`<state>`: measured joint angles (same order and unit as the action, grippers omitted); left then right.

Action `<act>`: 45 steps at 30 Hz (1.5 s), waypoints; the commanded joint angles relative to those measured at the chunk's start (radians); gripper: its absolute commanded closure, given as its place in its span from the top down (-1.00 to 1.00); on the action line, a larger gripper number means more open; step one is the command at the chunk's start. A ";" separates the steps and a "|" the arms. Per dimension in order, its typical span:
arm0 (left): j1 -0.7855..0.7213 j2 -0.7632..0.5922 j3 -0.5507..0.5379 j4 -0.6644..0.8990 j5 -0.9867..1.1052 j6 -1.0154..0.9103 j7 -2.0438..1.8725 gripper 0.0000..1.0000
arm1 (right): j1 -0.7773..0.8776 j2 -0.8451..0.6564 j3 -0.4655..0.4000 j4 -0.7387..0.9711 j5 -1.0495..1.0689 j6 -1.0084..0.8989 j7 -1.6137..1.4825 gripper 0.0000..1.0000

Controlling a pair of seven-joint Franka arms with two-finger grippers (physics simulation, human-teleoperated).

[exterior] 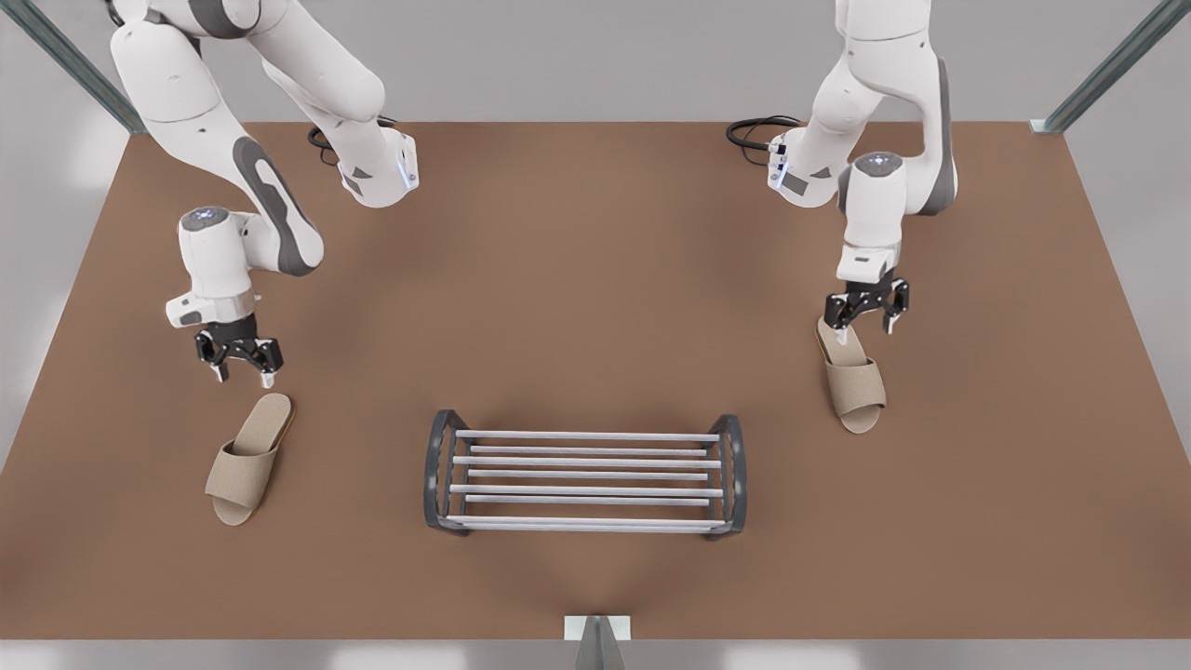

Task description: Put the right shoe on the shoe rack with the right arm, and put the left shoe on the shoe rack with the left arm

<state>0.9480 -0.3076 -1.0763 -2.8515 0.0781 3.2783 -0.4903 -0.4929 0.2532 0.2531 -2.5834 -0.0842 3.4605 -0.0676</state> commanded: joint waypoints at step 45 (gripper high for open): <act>-0.853 0.430 1.056 0.011 0.170 0.210 0.222 0.99 | 0.158 0.259 -0.087 0.212 0.247 0.040 -0.440 1.00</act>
<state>0.0925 0.1238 -0.0178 -2.8411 0.2495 3.4845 -0.3433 -0.3338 0.5161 0.1653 -2.3725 0.1596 3.5025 -0.4136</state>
